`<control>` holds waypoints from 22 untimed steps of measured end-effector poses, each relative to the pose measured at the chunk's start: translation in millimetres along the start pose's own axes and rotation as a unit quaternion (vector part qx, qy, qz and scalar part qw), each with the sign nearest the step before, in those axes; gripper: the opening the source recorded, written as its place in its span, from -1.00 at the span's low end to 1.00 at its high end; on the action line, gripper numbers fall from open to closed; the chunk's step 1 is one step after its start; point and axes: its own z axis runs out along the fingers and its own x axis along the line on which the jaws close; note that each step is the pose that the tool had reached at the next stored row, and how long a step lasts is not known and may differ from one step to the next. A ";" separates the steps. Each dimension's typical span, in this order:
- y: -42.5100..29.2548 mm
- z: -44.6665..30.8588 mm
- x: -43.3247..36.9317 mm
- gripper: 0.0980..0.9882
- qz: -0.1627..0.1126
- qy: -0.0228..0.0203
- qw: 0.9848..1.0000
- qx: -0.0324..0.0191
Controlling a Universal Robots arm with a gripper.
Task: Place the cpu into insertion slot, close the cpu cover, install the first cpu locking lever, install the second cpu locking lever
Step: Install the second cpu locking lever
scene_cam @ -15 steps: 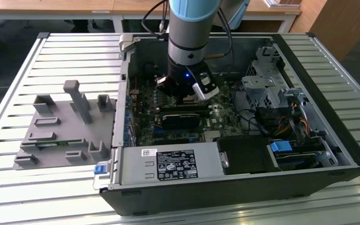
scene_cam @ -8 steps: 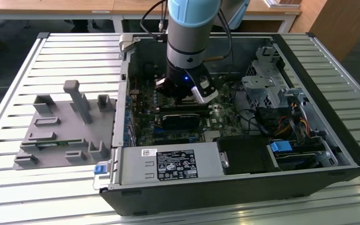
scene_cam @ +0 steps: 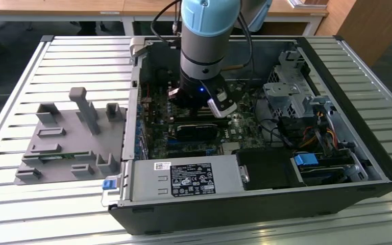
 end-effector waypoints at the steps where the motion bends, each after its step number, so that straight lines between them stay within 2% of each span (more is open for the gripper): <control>1: -1.2 -0.1 1.0 -0.98 0.000 0.000 1.000 -0.002; 5: -4.0 2.1 4.9 -0.98 0.000 0.000 1.000 -0.008; 14: -4.4 12.1 11.7 -0.98 0.000 0.000 1.000 -0.009; 20: 4.5 18.6 12.3 -0.98 0.000 0.000 1.000 -0.010; 22: 4.7 21.0 12.5 -0.98 0.000 0.000 1.000 -0.012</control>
